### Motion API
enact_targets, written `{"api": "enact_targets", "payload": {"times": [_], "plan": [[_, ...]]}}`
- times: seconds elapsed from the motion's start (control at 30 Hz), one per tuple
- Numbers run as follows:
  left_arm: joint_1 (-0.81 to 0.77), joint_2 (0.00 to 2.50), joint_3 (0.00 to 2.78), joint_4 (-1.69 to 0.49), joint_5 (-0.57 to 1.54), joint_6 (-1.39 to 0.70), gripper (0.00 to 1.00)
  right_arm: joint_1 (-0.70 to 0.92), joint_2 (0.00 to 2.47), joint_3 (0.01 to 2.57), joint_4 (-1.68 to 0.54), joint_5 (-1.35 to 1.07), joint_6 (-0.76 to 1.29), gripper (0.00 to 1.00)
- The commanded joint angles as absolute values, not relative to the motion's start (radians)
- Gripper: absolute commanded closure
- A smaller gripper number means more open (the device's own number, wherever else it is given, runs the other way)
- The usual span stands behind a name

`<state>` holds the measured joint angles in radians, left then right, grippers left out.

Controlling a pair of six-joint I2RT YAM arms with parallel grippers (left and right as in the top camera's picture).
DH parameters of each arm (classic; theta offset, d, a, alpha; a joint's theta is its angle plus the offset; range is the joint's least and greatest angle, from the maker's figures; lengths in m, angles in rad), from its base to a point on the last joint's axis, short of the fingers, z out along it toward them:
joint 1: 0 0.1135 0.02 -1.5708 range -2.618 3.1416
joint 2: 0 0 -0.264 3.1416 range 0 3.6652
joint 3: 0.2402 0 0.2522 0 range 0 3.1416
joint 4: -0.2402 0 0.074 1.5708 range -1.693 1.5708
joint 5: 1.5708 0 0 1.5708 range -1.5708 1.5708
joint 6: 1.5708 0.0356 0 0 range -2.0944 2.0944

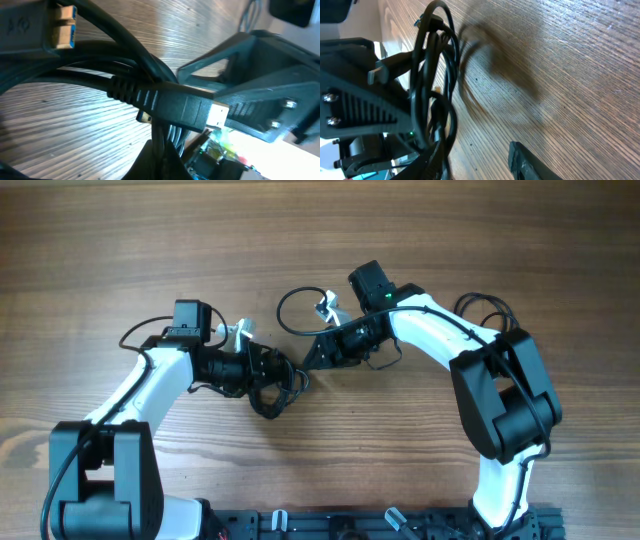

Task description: Untangle cables

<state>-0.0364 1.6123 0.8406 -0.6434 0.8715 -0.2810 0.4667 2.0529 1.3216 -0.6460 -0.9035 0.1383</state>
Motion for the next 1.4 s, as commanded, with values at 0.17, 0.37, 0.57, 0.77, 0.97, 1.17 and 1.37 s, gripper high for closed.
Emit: {"api": "enact_targets", "payload": {"times": [0.17,0.37,0.57,0.77,0.97,1.17,1.37], "plan": [[-0.008,1.618,0.836,-0.615,0.987,-0.240,0.96,0.466,2.055,1.320,-0.645,-1.031,0.160,0.61],[-0.008,1.618,0.836,-0.617,0.865,-0.240,0.96,0.465,2.055,1.320,-0.601,-1.030,0.160,0.58],[-0.008,1.619,0.836,-0.616,0.841,-0.309,0.96,0.466,2.055,1.320,-0.591,-1.030,0.160,0.52],[-0.008,1.619,0.836,-0.606,0.928,-0.349,0.96,0.466,2.055,1.320,-0.621,-1.031,0.170,0.53],[-0.008,1.619,0.836,-0.579,0.938,-0.382,0.96,0.491,2.055,1.320,-0.628,-1.075,0.186,0.54],[-0.008,1.619,0.836,-0.579,0.938,-0.382,0.96,0.500,2.055,1.320,-0.590,-1.075,0.218,0.73],[-0.008,1.619,0.836,-0.579,0.930,-0.382,0.96,0.500,2.055,1.320,-0.533,-1.071,0.239,0.86]]}}
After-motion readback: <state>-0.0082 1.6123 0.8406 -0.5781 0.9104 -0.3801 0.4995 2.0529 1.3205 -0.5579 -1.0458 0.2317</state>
